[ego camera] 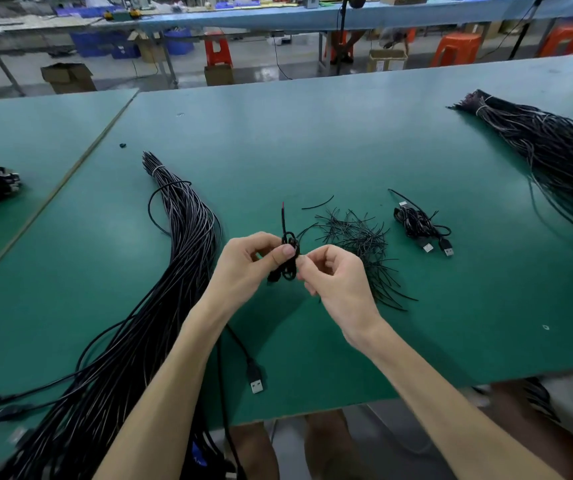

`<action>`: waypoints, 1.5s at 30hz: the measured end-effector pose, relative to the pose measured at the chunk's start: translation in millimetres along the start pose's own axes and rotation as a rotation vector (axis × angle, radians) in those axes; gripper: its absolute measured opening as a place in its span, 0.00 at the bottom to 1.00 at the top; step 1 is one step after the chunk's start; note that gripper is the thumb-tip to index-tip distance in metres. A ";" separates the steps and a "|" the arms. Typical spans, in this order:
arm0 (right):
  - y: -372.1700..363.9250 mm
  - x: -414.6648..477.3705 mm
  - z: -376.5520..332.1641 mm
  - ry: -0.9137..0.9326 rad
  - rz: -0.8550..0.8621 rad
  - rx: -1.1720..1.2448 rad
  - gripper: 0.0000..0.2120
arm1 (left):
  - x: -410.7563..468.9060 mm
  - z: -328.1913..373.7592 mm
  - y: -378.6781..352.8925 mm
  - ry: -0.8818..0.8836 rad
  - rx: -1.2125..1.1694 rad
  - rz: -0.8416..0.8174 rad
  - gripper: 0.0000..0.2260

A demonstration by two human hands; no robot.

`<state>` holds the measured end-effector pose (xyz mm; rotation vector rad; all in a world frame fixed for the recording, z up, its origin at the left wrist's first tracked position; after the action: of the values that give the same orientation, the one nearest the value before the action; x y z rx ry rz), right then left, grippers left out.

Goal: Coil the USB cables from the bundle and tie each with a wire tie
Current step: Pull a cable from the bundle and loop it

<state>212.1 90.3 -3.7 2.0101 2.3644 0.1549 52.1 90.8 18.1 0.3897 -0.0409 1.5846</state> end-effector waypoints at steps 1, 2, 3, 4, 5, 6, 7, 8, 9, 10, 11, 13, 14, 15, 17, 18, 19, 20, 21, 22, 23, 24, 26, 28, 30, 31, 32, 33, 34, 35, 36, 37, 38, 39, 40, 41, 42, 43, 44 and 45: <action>1.2 -0.8 -2.8 0.049 0.021 -0.092 0.08 | 0.2 -2.2 -0.5 0.018 0.029 -0.003 0.08; 2.0 -1.5 -5.8 0.094 0.033 -0.161 0.08 | 0.2 -4.7 -2.4 0.041 0.043 -0.021 0.10; 1.8 -2.5 -10.1 0.147 0.036 -0.224 0.08 | -0.1 -7.4 -5.4 0.070 0.046 -0.049 0.13; 0.2 -4.4 -16.9 0.223 0.034 -0.304 0.08 | -0.8 -10.4 -8.4 0.102 0.042 -0.082 0.15; -1.6 -7.2 -26.7 0.343 0.040 -0.422 0.08 | -1.6 -13.8 -10.8 0.139 0.035 -0.114 0.17; -4.7 -11.3 -38.1 0.508 0.053 -0.567 0.08 | -2.7 -17.3 -11.4 0.192 0.022 -0.136 0.18; -10.9 -18.2 -47.8 0.699 0.066 -0.717 0.08 | -4.5 -22.1 -10.8 0.263 -0.002 -0.153 0.19; -18.7 -26.0 -54.1 0.865 0.074 -0.852 0.07 | -6.9 -27.2 -10.0 0.342 -0.040 -0.169 0.19; -24.3 -30.9 -56.9 0.972 0.077 -0.948 0.06 | -9.0 -32.1 -9.8 0.408 -0.085 -0.182 0.20; -26.4 -32.4 -57.9 1.015 0.072 -0.986 0.06 | -10.7 -35.7 -8.9 0.453 -0.126 -0.180 0.22; -25.6 -30.9 -56.9 1.005 0.060 -0.974 0.06 | -11.1 -37.3 -7.6 0.473 -0.155 -0.165 0.22; -18.0 -22.7 -50.6 0.858 0.025 -0.839 0.07 | -9.5 -34.3 -6.7 0.441 -0.183 -0.139 0.20; -12.7 -17.3 -45.2 0.724 0.013 -0.741 0.07 | -8.4 -30.9 -6.5 0.403 -0.194 -0.130 0.19; -7.6 -11.3 -37.7 0.567 0.007 -0.633 0.07 | -7.1 -27.7 -6.6 0.362 -0.216 -0.123 0.17; 1.7 -2.5 -21.4 0.285 0.035 -0.392 0.07 | -5.5 -23.2 -7.0 0.296 -0.286 -0.112 0.14; 4.0 -0.7 -14.2 0.181 0.050 -0.281 0.07 | -5.0 -22.2 -6.4 0.275 -0.313 -0.102 0.12; 3.9 0.2 -7.8 0.095 0.049 -0.183 0.08 | -4.4 -21.8 -5.7 0.261 -0.325 -0.089 0.12; 2.1 0.2 -2.0 0.021 0.032 -0.099 0.10 | -4.1 -21.9 -4.9 0.254 -0.326 -0.077 0.11; -0.7 -0.3 3.0 -0.037 0.007 -0.033 0.12 | -3.7 -22.5 -4.5 0.250 -0.328 -0.068 0.10; -3.7 -1.0 6.3 -0.074 -0.017 0.008 0.11 | -3.7 -22.6 -4.1 0.247 -0.336 -0.060 0.09; -6.4 -1.8 7.9 -0.094 -0.036 0.031 0.11 | -3.7 -22.6 -3.6 0.245 -0.347 -0.054 0.09; -8.2 -2.0 8.4 -0.101 -0.044 0.037 0.10 | -3.8 -22.7 -3.0 0.244 -0.356 -0.052 0.09; -8.5 -1.8 6.6 -0.088 -0.030 0.028 0.10 | -4.0 -23.0 -3.2 0.243 -0.364 -0.062 0.12; -6.6 -1.4 2.5 -0.051 -0.011 0.024 0.09 | -4.7 -22.1 -5.4 0.246 -0.366 -0.079 0.13; 3.2 1.2 0.2 -0.019 0.052 0.012 0.08 | -5.3 -20.8 -6.3 0.258 -0.357 -0.082 0.12; 12.6 3.5 -0.6 -0.006 0.110 -0.008 0.08 | -5.4 -20.2 -5.9 0.265 -0.340 -0.077 0.11; 24.8 6.3 -1.5 0.010 0.180 -0.047 0.08 | -5.9 -19.9 -5.0 0.271 -0.319 -0.072 0.10; 39.1 9.8 -3.3 0.036 0.258 -0.113 0.08 | -6.2 -19.9 -4.5 0.278 -0.300 -0.068 0.09; 53.9 13.6 -6.3 0.067 0.332 -0.199 0.08 | -6.4 -20.2 -4.0 0.284 -0.284 -0.065 0.09; 68.1 16.9 -9.4 0.098 0.396 -0.287 0.07 | -6.8 -20.7 -3.9 0.289 -0.275 -0.062 0.08; 80.5 20.1 -11.5 0.121 0.447 -0.360 0.07 | -7.0 -21.2 -3.7 0.293 -0.270 -0.060 0.08; 91.9 23.1 -11.3 0.133 0.489 -0.417 0.08 | -7.3 -21.6 -3.8 0.295 -0.270 -0.059 0.08; 102.4 25.6 -9.2 0.133 0.526 -0.467 0.08 | -7.5 -22.0 -4.0 0.300 -0.270 -0.060 0.09; 111.9 28.3 -6.4 0.127 0.557 -0.515 0.09 | -7.3 -22.5 -4.5 0.305 -0.268 -0.062 0.09; 119.7 31.3 -2.7 0.116 0.580 -0.564 0.10 | -7.4 -23.3 -4.7 0.310 -0.262 -0.065 0.09; 125.5 34.4 1.4 0.100 0.592 -0.617 0.11 | -7.3 -24.4 -5.2 0.315 -0.255 -0.070 0.08; 129.4 37.6 4.9 0.079 0.596 -0.671 0.12 | -7.1 -25.7 -5.7 0.318 -0.248 -0.076 0.08; 131.7 39.8 7.7 0.052 0.600 -0.724 0.14 | -6.7 -27.4 -6.2 0.319 -0.237 -0.081 0.08; 132.7 40.0 8.5 0.038 0.611 -0.778 0.15 | -6.7 -28.7 -6.6 0.320 -0.221 -0.085 0.08; 131.2 37.8 5.8 0.061 0.629 -0.832 0.16 | -6.4 -29.6 -7.0 0.319 -0.206 -0.087 0.08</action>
<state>335.3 148.6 4.8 2.1427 1.2227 1.0138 52.4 92.9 -12.9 -0.0237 0.0571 1.5230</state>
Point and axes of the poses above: each hand's wrist, its own x-axis towards the middle knuckle, its own y-axis out of the back of the hand, z = x × y, the point moved 8 cm from there along x, towards the middle knuckle, and after that the axes turned 6 degrees about -x, right-handed, at the moved point
